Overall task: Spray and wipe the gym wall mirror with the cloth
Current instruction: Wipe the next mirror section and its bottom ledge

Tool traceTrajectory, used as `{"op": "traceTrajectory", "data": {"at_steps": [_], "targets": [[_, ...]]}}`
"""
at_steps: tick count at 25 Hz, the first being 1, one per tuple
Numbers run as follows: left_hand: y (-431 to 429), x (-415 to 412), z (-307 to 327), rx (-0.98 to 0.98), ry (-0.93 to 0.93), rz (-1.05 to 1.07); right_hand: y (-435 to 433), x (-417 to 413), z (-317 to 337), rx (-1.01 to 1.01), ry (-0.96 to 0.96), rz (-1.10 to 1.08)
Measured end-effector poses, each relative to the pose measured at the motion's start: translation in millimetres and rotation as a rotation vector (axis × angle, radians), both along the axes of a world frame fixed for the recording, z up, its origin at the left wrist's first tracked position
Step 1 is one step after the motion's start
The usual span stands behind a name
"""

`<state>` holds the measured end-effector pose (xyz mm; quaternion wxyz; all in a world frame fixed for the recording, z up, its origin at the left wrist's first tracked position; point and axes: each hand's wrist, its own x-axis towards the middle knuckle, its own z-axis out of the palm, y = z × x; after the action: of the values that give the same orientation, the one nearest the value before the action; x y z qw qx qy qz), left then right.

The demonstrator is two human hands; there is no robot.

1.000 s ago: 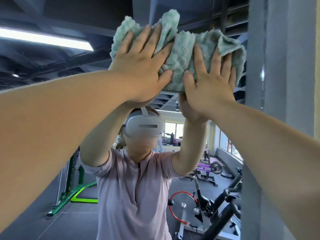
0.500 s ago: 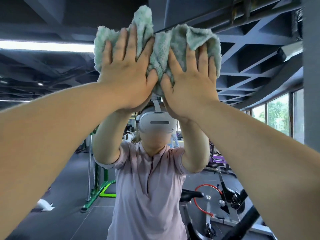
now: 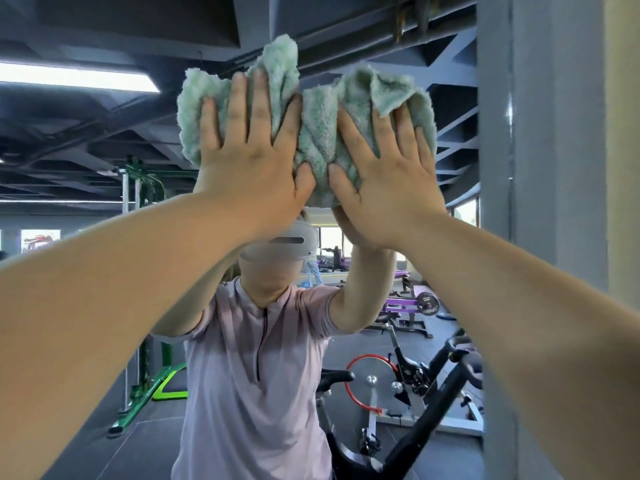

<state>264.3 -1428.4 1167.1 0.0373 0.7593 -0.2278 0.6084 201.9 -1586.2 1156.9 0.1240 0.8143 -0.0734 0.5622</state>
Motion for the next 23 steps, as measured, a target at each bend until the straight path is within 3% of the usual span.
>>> {"op": "traceTrajectory", "data": {"at_steps": [6, 9, 14, 18, 20, 23], "targets": [[-95, -30, -3, 0.061, -0.008, -0.049, -85, -38, -8, 0.154, 0.109, -0.012], [-136, -46, -5, 0.099, 0.009, -0.064, -106, -38, -10, 0.106, 0.078, -0.007], [-87, -31, -15, 0.139, -0.060, -0.061, -88, -41, -17, 0.120, 0.131, 0.079], [-27, -28, -77, 0.155, -0.049, -0.367, -44, -28, -74, -0.156, 0.137, 0.306], [9, -41, -96, 0.104, 0.133, -0.540, -22, -23, -71, -0.037, 0.106, 0.279], [37, -54, -77, -0.061, 0.295, -0.731, 14, -11, -31, 0.461, 0.002, 0.160]]}}
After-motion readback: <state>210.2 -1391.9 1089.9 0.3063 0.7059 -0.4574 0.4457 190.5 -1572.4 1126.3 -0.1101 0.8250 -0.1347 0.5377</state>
